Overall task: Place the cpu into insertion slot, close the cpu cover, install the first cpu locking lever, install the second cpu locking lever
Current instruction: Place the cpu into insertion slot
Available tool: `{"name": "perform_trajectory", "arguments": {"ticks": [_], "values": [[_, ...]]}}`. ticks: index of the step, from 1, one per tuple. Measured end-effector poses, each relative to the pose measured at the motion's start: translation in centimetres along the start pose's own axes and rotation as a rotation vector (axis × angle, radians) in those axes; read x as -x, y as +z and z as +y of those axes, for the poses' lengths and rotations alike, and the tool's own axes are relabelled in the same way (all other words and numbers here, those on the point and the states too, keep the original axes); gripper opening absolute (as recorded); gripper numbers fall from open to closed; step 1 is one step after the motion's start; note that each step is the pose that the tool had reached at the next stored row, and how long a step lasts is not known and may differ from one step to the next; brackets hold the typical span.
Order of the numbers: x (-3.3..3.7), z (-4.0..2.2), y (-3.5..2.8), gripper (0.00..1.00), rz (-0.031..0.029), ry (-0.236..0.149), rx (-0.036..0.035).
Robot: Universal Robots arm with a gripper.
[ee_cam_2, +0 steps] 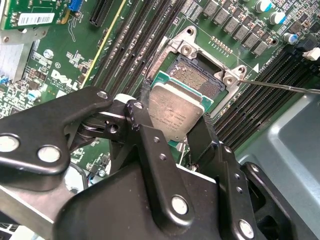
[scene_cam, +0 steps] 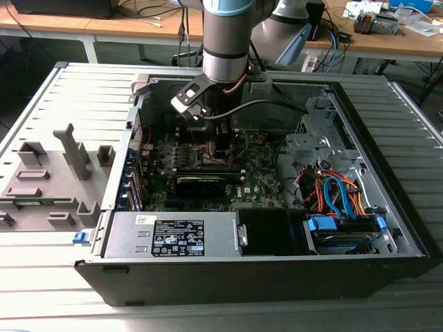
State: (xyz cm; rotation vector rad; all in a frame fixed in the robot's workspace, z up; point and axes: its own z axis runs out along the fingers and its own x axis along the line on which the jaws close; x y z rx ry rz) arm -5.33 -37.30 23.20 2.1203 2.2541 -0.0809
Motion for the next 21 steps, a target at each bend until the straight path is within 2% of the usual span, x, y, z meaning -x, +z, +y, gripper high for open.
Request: {"name": "perform_trajectory", "arguments": {"ticks": [14,21], "values": [[-0.04,-0.01,0.34,0.55,-0.0002,0.000,0.0001],[-0.53,0.01,0.50,0.55,-0.0003,0.000,0.0000]]}}
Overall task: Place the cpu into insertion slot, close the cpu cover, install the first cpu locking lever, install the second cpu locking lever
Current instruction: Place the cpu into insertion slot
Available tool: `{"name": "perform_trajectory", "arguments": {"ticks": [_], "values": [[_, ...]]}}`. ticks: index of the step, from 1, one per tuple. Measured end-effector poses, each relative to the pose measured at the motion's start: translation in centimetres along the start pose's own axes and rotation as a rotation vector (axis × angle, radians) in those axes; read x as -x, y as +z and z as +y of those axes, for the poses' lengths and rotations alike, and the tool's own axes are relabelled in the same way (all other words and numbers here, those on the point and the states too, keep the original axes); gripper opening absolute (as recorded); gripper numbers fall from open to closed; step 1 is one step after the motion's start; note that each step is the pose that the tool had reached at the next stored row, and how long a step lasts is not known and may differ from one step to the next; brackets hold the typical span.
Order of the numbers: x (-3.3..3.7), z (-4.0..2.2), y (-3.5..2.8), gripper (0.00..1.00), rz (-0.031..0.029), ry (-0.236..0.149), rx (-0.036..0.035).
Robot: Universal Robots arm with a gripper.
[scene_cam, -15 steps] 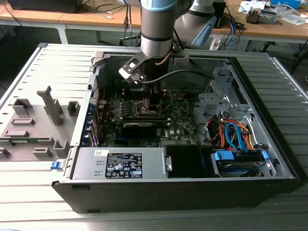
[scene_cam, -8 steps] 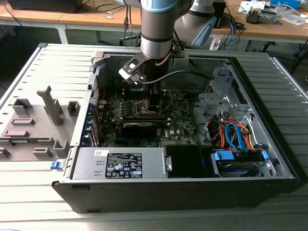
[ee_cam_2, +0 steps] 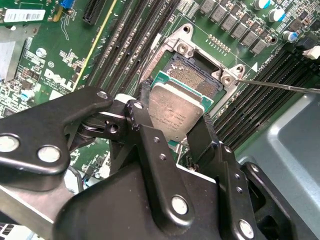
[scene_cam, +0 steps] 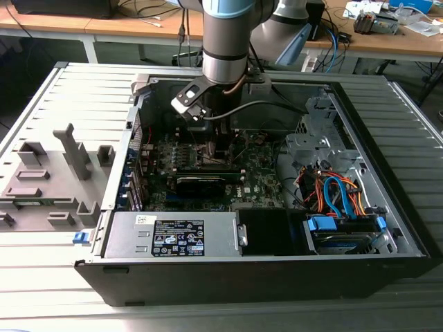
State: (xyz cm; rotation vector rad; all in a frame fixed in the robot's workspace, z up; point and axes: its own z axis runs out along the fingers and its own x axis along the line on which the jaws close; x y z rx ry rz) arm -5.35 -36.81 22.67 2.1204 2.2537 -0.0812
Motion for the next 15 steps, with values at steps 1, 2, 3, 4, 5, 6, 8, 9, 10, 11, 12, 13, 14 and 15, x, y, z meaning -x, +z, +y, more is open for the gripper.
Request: {"name": "perform_trajectory", "arguments": {"ticks": [1,2,3,4,5,6,8,9,10,11,12,13,14,15], "values": [[-0.12,0.01,0.06,0.55,0.0000,0.000,-0.0001],[-0.21,0.01,0.11,0.55,0.0001,0.001,0.0000],[-0.31,0.02,0.16,0.55,0.0001,0.002,-0.0001],[-0.37,0.02,0.20,0.55,0.0001,0.004,-0.0002],[-0.41,0.02,0.26,0.55,0.0002,0.011,-0.0006],[-0.41,0.02,0.31,0.55,0.0001,0.019,-0.0013],[-0.43,-0.01,0.50,0.55,0.0002,0.048,-0.0033],[-0.44,-0.06,0.56,0.55,0.0003,0.053,-0.0037],[-0.45,-0.12,0.64,0.55,0.0003,0.054,-0.0037],[-0.45,-0.17,0.70,0.55,0.0003,0.053,-0.0038],[-0.46,-0.23,0.78,0.55,0.0003,0.054,-0.0038],[-0.47,-0.26,0.85,0.55,0.0003,0.054,-0.0038],[-0.48,-0.28,0.96,0.55,0.0003,0.053,-0.0038],[-0.48,-0.28,1.04,0.55,0.0003,0.053,-0.0038]]}}
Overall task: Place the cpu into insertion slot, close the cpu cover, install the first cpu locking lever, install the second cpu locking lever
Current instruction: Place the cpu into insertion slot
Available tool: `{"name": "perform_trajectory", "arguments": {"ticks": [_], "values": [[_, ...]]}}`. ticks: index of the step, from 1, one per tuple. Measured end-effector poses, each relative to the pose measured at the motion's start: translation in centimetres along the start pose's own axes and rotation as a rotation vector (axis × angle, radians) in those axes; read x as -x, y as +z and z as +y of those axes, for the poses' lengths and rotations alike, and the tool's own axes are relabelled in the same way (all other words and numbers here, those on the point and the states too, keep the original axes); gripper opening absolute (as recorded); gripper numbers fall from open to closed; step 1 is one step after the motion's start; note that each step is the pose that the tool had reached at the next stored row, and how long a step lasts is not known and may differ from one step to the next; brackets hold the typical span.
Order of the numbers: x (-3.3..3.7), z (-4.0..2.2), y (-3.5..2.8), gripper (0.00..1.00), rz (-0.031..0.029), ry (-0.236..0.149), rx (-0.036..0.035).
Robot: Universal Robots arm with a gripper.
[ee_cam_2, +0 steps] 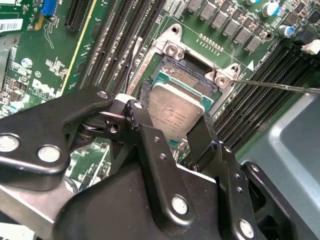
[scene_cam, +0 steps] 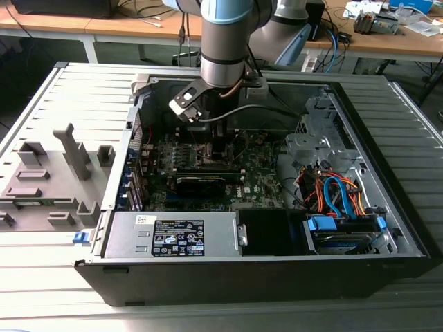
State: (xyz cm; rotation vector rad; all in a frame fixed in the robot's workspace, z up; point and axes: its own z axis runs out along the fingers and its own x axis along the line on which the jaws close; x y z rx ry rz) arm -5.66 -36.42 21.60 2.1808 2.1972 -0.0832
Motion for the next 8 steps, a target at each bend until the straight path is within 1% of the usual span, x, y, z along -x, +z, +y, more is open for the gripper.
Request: {"name": "perform_trajectory", "arguments": {"ticks": [8], "values": [[-0.06,-0.22,0.78,0.55,0.0000,0.000,0.0000]]}}
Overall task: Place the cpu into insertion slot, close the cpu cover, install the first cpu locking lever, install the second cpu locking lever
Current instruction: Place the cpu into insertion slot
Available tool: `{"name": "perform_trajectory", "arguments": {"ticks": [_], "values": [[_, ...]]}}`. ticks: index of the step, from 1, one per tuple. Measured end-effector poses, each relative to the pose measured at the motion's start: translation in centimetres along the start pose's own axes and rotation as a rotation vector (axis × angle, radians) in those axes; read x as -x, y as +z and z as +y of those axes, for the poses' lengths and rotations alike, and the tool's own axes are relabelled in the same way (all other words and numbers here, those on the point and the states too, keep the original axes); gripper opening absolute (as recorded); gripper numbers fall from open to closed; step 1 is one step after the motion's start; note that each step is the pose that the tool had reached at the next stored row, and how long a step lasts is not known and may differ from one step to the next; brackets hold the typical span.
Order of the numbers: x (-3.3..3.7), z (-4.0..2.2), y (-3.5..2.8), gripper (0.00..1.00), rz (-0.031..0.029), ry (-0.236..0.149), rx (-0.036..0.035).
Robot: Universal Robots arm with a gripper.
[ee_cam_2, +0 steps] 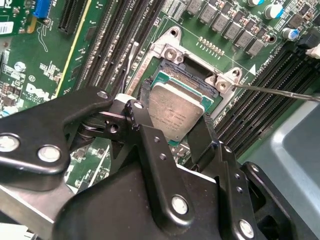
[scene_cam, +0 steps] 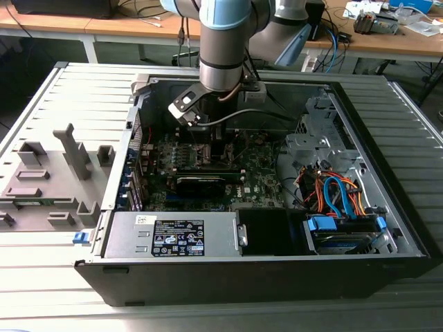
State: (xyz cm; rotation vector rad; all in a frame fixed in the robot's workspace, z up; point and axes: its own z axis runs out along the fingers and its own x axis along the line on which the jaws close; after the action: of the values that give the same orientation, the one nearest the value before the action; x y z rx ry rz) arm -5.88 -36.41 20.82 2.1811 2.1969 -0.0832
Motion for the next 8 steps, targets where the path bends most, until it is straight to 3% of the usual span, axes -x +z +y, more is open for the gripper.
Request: {"name": "perform_trajectory", "arguments": {"ticks": [8], "values": [[-0.06,-0.20,0.67,0.55,0.0000,0.000,0.0000]]}}
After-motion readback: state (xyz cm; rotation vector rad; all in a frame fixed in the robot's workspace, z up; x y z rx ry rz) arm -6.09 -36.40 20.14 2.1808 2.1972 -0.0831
